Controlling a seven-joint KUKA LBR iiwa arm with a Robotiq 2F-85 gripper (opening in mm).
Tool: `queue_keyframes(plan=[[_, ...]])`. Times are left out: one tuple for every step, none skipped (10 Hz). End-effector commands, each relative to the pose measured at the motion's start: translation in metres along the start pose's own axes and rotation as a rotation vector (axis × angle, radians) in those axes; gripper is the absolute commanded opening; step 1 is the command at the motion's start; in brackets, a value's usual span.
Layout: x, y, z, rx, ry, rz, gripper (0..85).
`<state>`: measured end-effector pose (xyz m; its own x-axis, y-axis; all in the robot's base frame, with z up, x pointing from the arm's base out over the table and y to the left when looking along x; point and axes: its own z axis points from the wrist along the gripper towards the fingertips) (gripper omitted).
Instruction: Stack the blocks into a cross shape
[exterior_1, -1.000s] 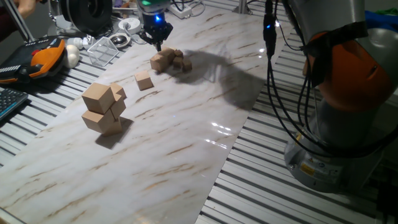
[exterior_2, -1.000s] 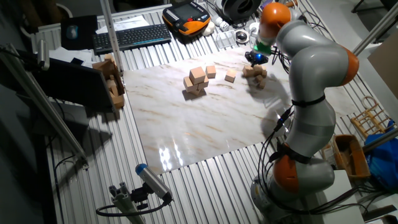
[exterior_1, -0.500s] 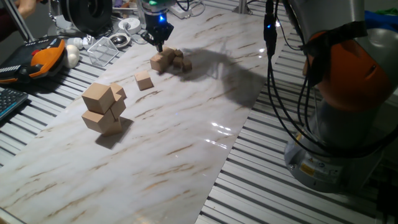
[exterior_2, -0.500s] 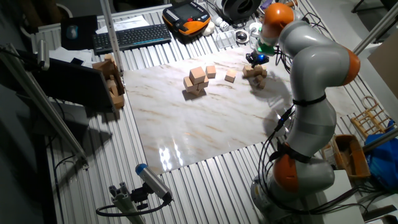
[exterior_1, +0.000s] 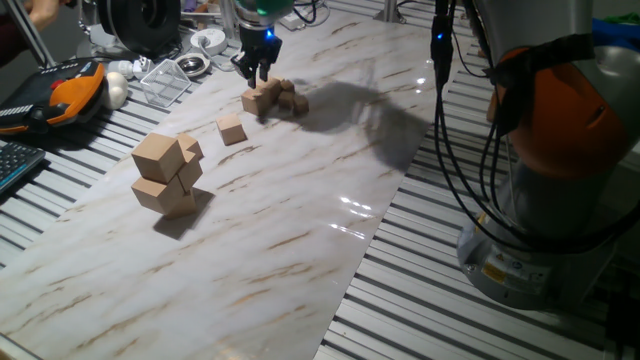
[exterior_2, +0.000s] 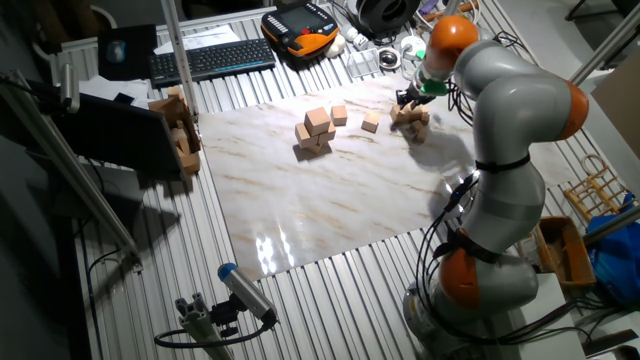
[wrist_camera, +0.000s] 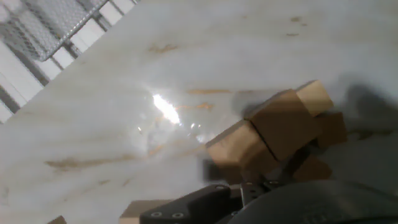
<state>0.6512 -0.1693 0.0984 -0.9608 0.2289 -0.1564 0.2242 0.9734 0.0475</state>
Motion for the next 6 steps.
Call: queue_keyframes(plan=[[-0.0008,0.0000,-0.0002,-0.056,0.022,-0.376,85.0],[-0.0019,0.0004,-0.0013,-0.035,0.022,-0.398,85.0],[-0.0033,0.0013,-0.0021,-0.015,0.026,-0.407,85.0],[-0.0051,0.0024,-0.0032,-0.001,0.035,-0.400,85.0],[-0.0057,0.0024,-0.0032,-0.004,0.040,-0.418,85.0],[-0.0056,0.0017,-0.0018,-0.022,0.026,-0.464,85.0]])
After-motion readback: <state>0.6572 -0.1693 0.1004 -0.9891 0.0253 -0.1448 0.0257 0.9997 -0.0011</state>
